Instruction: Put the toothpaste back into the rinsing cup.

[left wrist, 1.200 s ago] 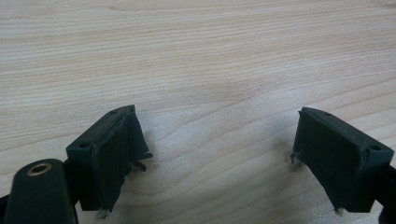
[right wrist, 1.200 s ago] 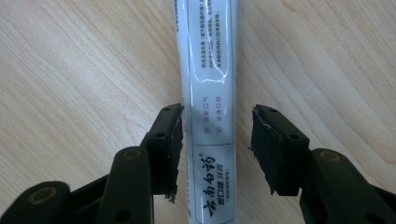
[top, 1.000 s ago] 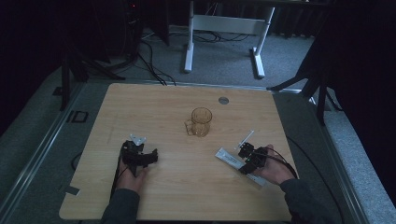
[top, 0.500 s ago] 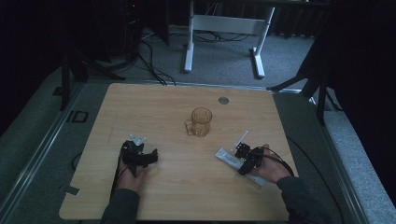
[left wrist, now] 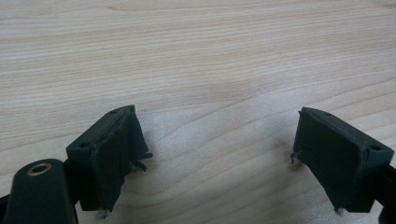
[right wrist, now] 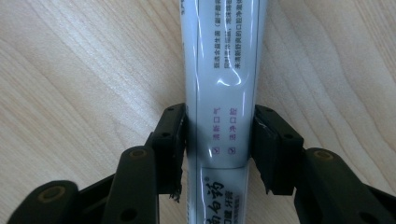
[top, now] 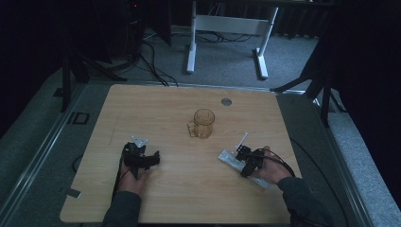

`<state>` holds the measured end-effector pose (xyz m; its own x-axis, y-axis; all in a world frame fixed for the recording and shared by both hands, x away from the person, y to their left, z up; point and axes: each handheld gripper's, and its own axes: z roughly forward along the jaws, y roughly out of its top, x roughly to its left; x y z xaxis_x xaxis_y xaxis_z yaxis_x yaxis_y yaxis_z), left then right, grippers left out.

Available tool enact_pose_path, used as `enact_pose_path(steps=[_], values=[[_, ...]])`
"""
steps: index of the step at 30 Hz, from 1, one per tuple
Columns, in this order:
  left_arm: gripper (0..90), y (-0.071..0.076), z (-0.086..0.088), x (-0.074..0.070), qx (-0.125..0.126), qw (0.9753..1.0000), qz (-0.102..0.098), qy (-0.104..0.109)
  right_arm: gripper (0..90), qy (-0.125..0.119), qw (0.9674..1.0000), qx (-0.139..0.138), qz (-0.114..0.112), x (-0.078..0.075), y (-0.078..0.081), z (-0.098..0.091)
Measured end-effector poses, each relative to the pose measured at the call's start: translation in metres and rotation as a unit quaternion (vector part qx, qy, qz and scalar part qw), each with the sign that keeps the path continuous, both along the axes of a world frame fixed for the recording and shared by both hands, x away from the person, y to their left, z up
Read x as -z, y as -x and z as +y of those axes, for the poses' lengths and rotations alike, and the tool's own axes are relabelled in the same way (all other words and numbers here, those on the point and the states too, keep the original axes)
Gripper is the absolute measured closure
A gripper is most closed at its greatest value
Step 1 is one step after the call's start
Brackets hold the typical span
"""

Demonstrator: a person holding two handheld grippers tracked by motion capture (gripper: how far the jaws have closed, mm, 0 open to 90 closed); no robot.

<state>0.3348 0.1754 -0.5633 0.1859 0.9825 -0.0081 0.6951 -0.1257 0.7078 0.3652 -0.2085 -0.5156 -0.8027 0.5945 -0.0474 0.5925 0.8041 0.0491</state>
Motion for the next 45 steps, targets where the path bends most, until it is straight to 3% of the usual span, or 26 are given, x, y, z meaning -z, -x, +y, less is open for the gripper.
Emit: enact_pose_path(steps=[17, 26, 32, 39, 45], values=[[14.0, 0.0, 0.0, 0.0, 0.0, 1.0, 0.0, 0.0, 57.2, 0.006, 0.9997, 0.0, 0.025, 0.001, -0.01, 0.005], [14.0, 0.0, 0.0, 0.0, 0.0, 1.0, 0.0, 0.0, 63.1, 0.011, 0.9996, -0.002, 0.027, 0.001, -0.011, 0.006], [14.0, 0.0, 0.0, 0.0, 0.0, 1.0, 0.0, 0.0, 70.3, 0.009, 0.9997, 0.004, 0.02, -0.002, -0.009, 0.006], [14.0, 0.0, 0.0, 0.0, 0.0, 1.0, 0.0, 0.0, 72.8, -0.001, 0.9995, 0.032, 0.003, -0.004, -0.009, -0.002], [14.0, 0.0, 0.0, 0.0, 0.0, 1.0, 0.0, 0.0, 73.3, -0.024, 0.9982, 0.052, -0.019, -0.008, -0.013, -0.012]])
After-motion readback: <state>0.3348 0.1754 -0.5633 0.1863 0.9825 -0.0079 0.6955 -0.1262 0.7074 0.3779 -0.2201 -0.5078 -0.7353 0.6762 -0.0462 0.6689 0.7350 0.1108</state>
